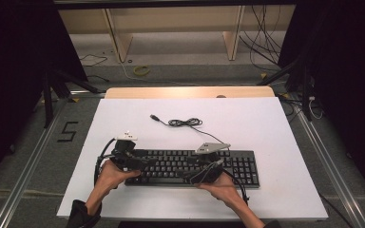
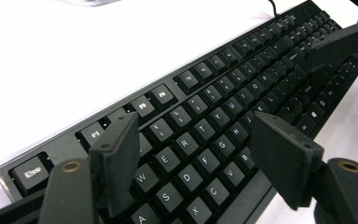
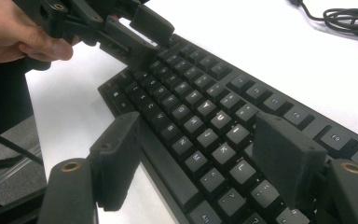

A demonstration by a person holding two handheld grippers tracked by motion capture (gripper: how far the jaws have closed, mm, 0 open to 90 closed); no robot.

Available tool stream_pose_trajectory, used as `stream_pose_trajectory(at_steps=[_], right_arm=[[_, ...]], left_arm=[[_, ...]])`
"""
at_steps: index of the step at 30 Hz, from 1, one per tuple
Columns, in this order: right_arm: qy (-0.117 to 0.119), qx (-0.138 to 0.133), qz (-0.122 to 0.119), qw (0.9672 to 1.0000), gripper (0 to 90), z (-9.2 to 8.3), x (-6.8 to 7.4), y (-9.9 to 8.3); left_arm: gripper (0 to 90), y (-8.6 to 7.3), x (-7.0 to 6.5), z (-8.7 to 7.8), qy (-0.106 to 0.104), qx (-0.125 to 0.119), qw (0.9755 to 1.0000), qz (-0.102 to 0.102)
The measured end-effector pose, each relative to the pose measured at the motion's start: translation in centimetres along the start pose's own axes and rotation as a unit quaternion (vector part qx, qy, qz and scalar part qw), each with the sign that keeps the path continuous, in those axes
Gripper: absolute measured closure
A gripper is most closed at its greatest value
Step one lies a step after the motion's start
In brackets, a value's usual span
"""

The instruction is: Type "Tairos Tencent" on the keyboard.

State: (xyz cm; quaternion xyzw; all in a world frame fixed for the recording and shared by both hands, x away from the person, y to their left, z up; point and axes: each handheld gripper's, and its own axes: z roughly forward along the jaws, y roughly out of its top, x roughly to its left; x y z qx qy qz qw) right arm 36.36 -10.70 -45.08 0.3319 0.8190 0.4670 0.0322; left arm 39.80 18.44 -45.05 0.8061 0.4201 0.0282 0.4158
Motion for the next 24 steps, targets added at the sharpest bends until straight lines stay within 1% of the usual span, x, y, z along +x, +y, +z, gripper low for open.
stream_pose_trajectory(at_steps=[6, 11, 12, 16, 20, 24], right_arm=[[0.001, 0.001, 0.000, 1.0000, 33.2, 0.02, 0.04, 0.00], [0.001, 0.001, -0.002, 1.0000, 33.3, 0.05, 0.05, -0.01], [0.001, 0.001, -0.002, 1.0000, 33.3, 0.06, 0.05, -0.01], [0.001, 0.001, -0.002, 1.0000, 33.3, 0.07, 0.08, -0.01], [0.003, 0.002, -0.001, 1.0000, 33.3, 0.09, 0.16, -0.01], [0.004, 0.002, -0.002, 1.0000, 33.3, 0.12, 0.20, 0.00]], left_arm=[[33.9, -0.04, 0.30, 0.18, 0.003, 0.000, 1.0000, -0.001], [37.3, -0.03, 0.29, 0.28, 0.004, 0.003, 1.0000, 0.007], [38.1, -0.01, 0.34, 0.29, 0.005, 0.005, 0.9999, 0.011], [41.4, 0.00, 0.36, 0.38, 0.007, 0.006, 0.9999, 0.011], [49.8, 0.03, 0.43, 0.36, 0.008, 0.010, 0.9998, 0.011], [63.0, 0.08, 0.49, 0.40, 0.015, 0.014, 0.9998, 0.004]])
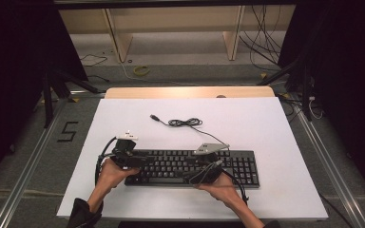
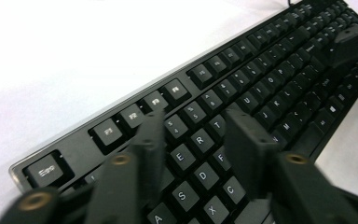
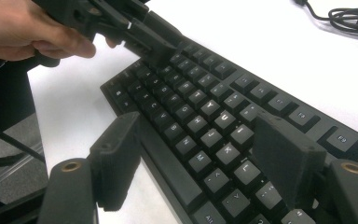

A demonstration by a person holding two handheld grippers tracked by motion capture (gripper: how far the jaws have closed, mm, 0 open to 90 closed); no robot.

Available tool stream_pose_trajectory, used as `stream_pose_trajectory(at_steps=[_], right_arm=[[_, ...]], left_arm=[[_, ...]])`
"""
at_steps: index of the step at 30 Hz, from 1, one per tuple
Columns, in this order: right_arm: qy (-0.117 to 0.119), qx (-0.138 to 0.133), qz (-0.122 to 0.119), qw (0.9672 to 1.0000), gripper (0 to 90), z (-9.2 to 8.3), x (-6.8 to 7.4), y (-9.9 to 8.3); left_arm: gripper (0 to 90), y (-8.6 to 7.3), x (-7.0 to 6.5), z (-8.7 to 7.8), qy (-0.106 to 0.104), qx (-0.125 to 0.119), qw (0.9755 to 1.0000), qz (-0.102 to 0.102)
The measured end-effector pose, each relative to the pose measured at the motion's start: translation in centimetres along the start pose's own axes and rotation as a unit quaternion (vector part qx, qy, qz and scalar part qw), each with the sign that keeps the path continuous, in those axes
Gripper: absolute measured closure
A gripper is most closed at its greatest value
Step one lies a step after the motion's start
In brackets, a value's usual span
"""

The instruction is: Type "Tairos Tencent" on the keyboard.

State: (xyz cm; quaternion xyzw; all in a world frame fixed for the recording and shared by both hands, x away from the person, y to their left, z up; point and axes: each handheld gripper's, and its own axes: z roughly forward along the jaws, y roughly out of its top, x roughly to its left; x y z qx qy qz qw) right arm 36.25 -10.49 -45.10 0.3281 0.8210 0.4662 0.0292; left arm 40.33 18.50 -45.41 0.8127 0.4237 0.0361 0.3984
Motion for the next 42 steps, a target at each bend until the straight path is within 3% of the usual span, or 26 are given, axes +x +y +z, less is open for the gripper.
stream_pose_trajectory(at_steps=[3, 8, 13, 23, 27, 35, 42], right_arm=[[0.000, 0.000, 0.000, 1.0000, 33.3, 0.0, 0.0, 0.0], [-0.001, 0.001, -0.002, 1.0000, 33.3, 0.1, 0.0, 0.0], [-0.001, 0.002, -0.002, 1.0000, 33.4, 0.1, 0.0, 0.0], [0.002, 0.003, -0.003, 1.0000, 33.4, 0.1, 0.1, 0.0], [0.001, 0.001, -0.002, 1.0000, 33.5, 0.1, 0.1, 0.0], [-0.001, 0.001, -0.001, 1.0000, 33.5, 0.1, 0.1, 0.0], [-0.001, 0.002, 0.000, 1.0000, 33.5, 0.2, 0.1, 0.0]], left_arm=[[71.0, 0.0, 0.0, 0.1, -0.002, 0.003, 1.0000, -0.003], [81.7, 0.0, -0.2, 0.7, 0.005, 0.017, 0.9998, 0.009], [88.8, -0.1, -0.3, 1.4, 0.010, 0.031, 0.9994, 0.012], [89.1, -0.3, -0.2, 2.1, 0.025, 0.050, 0.9983, 0.015], [89.3, -0.5, -0.3, 2.2, 0.030, 0.045, 0.9983, 0.023], [88.9, -0.4, -0.3, 1.9, 0.022, 0.037, 0.9990, 0.015], [81.0, 0.0, -0.6, 0.8, 0.010, 0.020, 0.9996, 0.014]])
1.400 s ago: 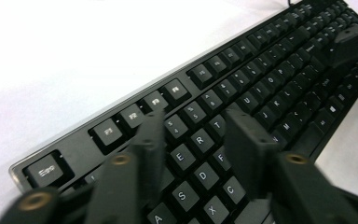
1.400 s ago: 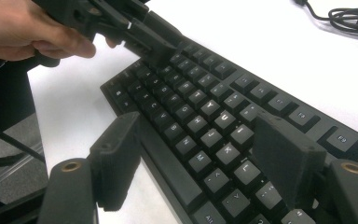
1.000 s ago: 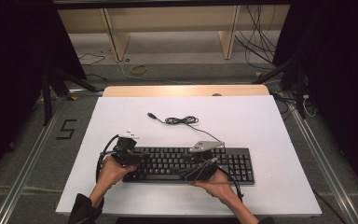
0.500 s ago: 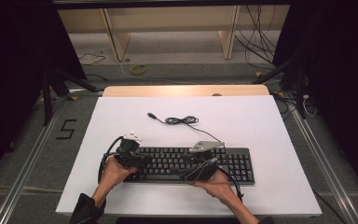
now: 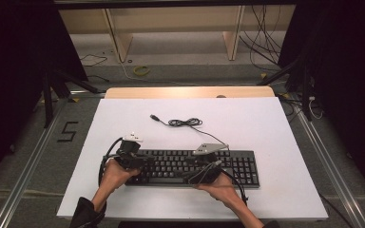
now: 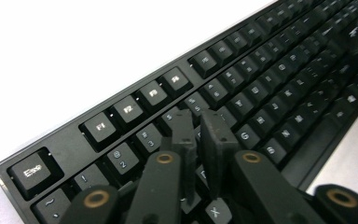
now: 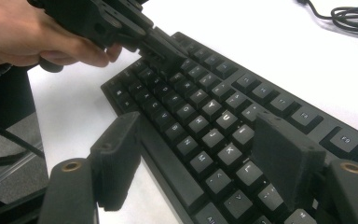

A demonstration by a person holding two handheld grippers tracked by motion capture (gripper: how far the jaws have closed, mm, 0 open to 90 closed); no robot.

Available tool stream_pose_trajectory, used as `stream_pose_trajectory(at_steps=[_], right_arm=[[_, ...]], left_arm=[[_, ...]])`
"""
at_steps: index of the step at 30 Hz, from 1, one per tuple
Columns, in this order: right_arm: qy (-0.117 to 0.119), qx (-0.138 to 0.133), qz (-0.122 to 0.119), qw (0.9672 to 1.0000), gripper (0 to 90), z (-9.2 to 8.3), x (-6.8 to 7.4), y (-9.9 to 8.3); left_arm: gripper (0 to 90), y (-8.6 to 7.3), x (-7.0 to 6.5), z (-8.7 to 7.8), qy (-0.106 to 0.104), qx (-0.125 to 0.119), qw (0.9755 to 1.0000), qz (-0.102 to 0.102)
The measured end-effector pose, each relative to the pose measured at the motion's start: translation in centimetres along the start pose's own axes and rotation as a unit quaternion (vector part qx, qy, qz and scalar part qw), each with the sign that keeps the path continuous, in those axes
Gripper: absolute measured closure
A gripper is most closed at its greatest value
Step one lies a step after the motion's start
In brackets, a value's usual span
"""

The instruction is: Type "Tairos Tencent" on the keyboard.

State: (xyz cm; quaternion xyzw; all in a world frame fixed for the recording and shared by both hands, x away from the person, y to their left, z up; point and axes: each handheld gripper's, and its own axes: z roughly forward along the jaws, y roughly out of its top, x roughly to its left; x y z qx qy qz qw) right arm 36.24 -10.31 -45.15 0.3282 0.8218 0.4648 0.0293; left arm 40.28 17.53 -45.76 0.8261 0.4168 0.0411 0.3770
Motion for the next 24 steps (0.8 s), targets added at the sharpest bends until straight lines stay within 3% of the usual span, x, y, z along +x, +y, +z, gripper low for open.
stream_pose_trajectory(at_steps=[8, 15, 24], right_arm=[[-0.006, 0.006, -0.008, 0.9999, 38.7, 0.5, 0.3, 0.1], [-0.015, 0.019, -0.012, 0.9996, 52.3, 1.3, 0.6, 0.2], [-0.024, 0.032, -0.027, 0.9988, 69.3, 2.0, 0.8, 0.3]], left_arm=[[63.1, 0.0, -0.2, -0.7, -0.019, -0.017, 0.9996, -0.013], [48.7, -0.1, -0.2, -1.2, -0.019, -0.032, 0.9992, -0.018], [36.3, -0.4, -0.4, -1.8, -0.036, -0.055, 0.9976, -0.024]])
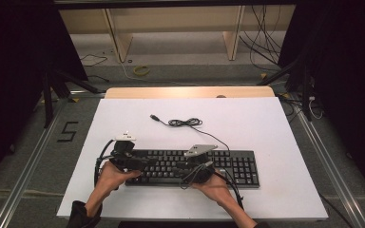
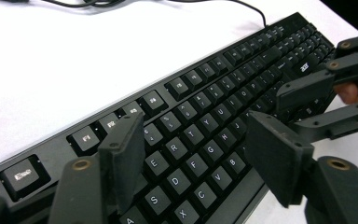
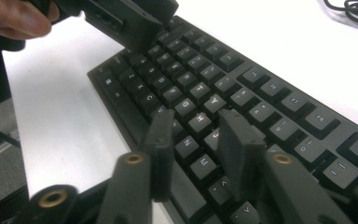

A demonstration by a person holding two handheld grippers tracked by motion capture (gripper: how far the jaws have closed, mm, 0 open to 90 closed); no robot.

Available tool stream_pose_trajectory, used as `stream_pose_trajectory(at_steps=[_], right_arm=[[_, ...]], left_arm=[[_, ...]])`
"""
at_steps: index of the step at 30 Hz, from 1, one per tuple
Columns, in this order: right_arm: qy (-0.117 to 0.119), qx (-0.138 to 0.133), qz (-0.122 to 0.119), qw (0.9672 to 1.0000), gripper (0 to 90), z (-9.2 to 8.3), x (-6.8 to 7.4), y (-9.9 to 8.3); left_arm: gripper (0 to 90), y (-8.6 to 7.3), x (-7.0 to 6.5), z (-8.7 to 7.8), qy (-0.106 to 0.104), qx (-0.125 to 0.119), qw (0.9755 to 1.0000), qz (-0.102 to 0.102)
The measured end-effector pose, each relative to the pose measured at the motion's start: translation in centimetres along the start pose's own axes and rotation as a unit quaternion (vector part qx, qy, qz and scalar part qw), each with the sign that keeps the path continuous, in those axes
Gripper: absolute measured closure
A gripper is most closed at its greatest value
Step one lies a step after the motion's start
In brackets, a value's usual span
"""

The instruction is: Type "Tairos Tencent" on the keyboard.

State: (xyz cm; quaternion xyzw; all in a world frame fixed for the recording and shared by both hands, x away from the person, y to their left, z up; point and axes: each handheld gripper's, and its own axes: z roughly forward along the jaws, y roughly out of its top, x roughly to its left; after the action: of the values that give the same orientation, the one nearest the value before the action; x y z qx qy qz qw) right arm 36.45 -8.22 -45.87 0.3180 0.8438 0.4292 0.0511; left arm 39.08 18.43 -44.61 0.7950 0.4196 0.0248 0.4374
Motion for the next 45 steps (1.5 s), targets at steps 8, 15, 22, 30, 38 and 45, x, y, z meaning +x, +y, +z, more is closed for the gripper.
stream_pose_trajectory(at_steps=[8, 15, 22, 30, 38, 45], right_arm=[[0.005, 0.011, -0.006, 0.9999, 83.5, 0.8, 0.3, 0.1], [0.007, 0.015, -0.008, 0.9998, 90.0, 1.1, 0.4, 0.3], [0.005, 0.019, -0.011, 0.9998, 90.0, 1.5, 0.4, 0.3], [0.003, 0.027, -0.013, 0.9995, 90.0, 1.9, 0.4, 0.4], [-0.002, 0.042, -0.019, 0.9989, 90.0, 2.5, 0.6, 0.2], [-0.004, 0.048, -0.022, 0.9986, 90.0, 3.0, 0.6, 0.0]], left_arm=[[34.4, -0.4, -0.2, -0.5, -0.002, -0.019, 0.9998, -0.006], [33.6, -0.7, -0.4, -0.7, -0.001, -0.025, 0.9997, -0.005], [32.9, -1.1, -0.4, -0.9, -0.001, -0.031, 0.9995, -0.003], [32.6, -1.4, -0.3, -1.2, -0.003, -0.038, 0.9993, -0.003], [32.6, -1.6, -0.3, -1.2, -0.005, -0.041, 0.9991, -0.003], [32.6, -1.7, -0.4, -1.2, -0.005, -0.040, 0.9992, -0.003]])
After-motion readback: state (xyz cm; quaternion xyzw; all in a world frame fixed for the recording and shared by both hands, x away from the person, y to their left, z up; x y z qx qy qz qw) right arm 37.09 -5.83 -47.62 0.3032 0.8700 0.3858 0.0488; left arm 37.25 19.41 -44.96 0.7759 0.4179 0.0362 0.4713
